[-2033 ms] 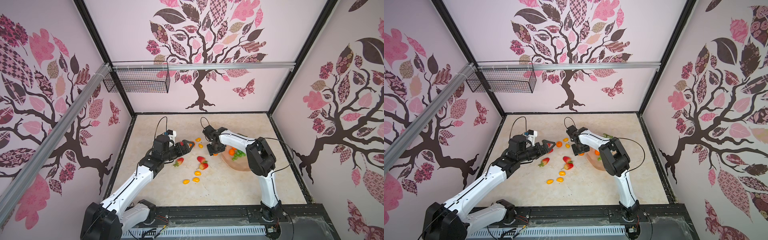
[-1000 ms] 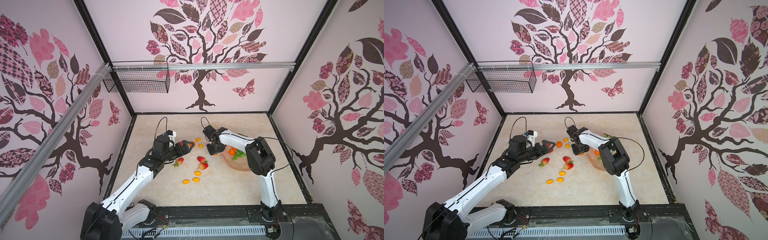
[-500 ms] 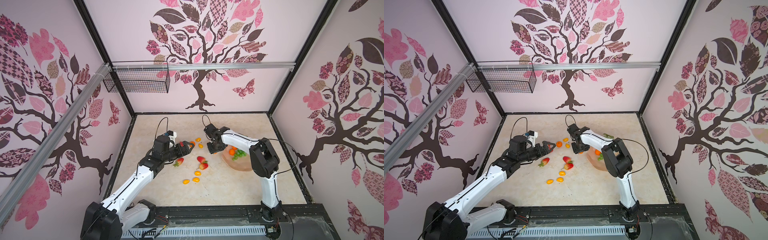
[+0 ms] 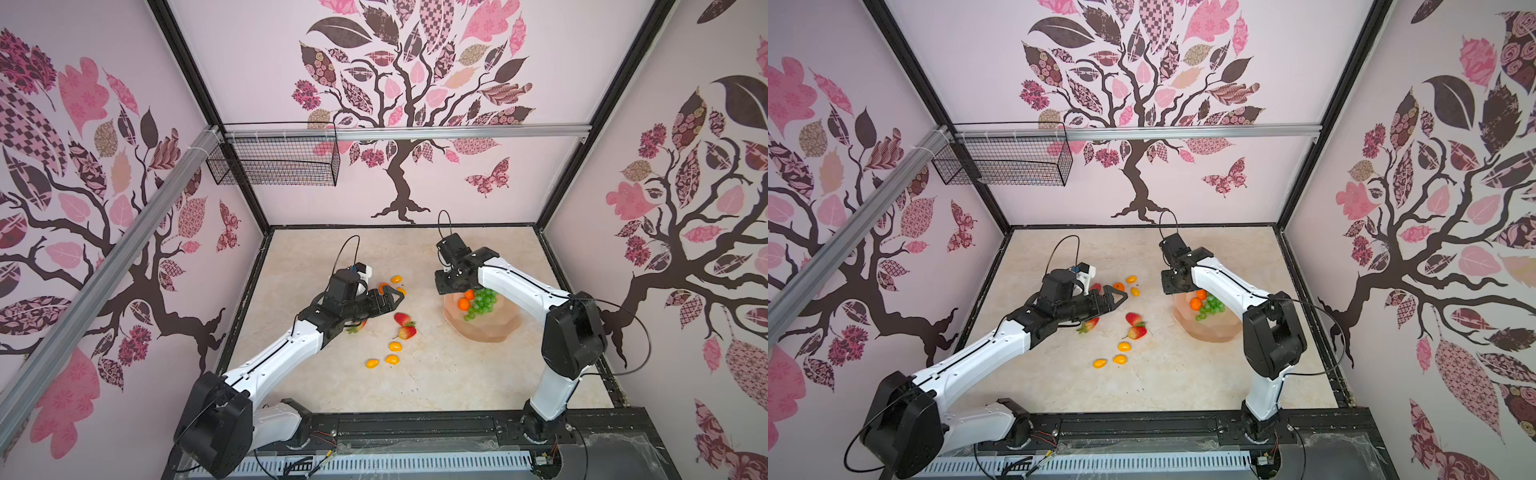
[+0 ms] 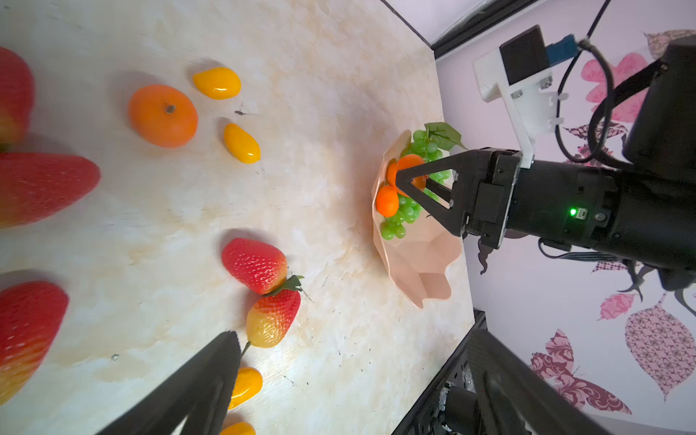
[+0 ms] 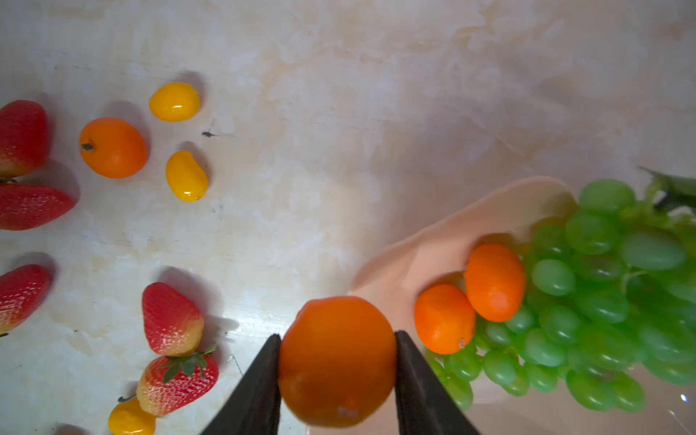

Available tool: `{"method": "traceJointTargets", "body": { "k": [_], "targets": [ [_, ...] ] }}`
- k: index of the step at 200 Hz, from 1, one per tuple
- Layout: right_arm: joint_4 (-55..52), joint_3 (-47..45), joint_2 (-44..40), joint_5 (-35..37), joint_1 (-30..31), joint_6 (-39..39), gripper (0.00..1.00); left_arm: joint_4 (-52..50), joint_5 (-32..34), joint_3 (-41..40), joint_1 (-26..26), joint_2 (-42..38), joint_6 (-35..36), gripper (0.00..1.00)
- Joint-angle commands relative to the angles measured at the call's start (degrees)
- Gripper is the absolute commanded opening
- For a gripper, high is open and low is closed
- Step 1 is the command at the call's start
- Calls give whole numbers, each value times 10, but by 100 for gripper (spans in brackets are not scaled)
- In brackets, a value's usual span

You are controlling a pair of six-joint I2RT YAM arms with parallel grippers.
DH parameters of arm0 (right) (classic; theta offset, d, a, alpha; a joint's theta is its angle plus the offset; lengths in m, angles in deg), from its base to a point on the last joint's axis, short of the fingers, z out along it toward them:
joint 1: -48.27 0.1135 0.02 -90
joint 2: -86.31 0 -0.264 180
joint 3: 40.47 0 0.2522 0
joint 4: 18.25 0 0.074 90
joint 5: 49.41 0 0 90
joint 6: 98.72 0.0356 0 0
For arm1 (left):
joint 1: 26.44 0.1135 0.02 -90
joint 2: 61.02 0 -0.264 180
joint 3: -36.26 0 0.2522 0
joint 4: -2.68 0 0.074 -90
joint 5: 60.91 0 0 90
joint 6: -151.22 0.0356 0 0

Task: Arrange fruit in a fruit bowl
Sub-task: Pick up the fruit from the center of the table, then place the fruit in the fruit bowl.

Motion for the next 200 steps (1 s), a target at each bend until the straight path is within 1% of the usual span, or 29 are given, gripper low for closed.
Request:
{"method": "traceJointTargets", "body": {
  "k": [1,40,86,137,200],
  "targets": [
    [1,-18,-44,7,-20,0,45,35,8,44,-16,24,6,98],
    [16,-55,-59,9,-51,9,45,63,0,71,-36,73,-1,98],
    [25,-60,-35,8,-61,15,45,64,1,105,-57,112,4,98],
    [29,-51,1,-3,-63,14,45,71,2,123,-70,135,1,98],
    [40,-46,34,-4,-65,12,45,72,3,127,-79,144,3,98]
  ]
}}
